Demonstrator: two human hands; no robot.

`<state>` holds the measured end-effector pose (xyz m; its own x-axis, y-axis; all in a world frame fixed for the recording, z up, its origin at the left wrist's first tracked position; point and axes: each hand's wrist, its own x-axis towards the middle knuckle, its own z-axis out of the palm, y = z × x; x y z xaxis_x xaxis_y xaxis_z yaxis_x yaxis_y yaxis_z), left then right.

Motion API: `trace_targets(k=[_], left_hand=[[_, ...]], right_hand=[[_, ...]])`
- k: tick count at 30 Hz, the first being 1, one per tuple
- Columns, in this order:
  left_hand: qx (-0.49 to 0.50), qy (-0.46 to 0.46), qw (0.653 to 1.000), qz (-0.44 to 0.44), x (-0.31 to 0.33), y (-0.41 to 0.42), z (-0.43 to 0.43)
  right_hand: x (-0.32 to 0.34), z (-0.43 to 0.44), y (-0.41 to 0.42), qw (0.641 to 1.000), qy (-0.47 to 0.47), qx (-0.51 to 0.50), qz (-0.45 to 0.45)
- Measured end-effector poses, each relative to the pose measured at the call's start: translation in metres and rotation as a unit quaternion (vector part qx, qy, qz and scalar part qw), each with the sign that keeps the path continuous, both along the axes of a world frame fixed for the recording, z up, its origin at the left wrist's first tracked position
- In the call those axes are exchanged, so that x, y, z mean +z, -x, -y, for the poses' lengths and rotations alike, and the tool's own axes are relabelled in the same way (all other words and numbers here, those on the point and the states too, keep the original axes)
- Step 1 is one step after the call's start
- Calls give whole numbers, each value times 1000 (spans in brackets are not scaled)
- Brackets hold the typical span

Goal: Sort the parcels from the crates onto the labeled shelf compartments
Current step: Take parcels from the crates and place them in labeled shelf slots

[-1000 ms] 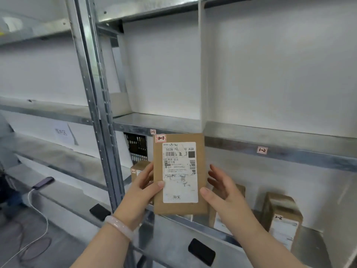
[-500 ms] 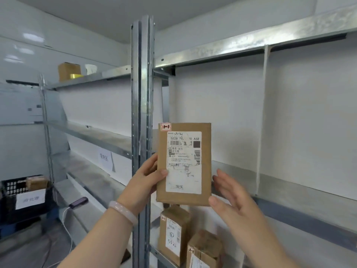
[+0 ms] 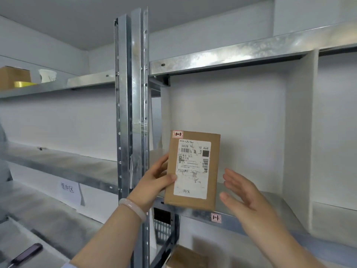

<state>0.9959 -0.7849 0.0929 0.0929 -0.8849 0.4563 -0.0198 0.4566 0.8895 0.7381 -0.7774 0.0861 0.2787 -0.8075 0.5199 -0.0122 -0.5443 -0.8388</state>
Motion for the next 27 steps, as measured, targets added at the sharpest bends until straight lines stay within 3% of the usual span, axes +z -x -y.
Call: trace_targets(k=[16, 27], left_hand=[[-3, -24, 999, 28, -32, -30, 49], [65, 28, 985, 158, -35, -22, 44]], right_hand=[[-16, 24, -41, 996, -17, -82, -22], [-21, 23, -53, 994, -27, -94, -48]])
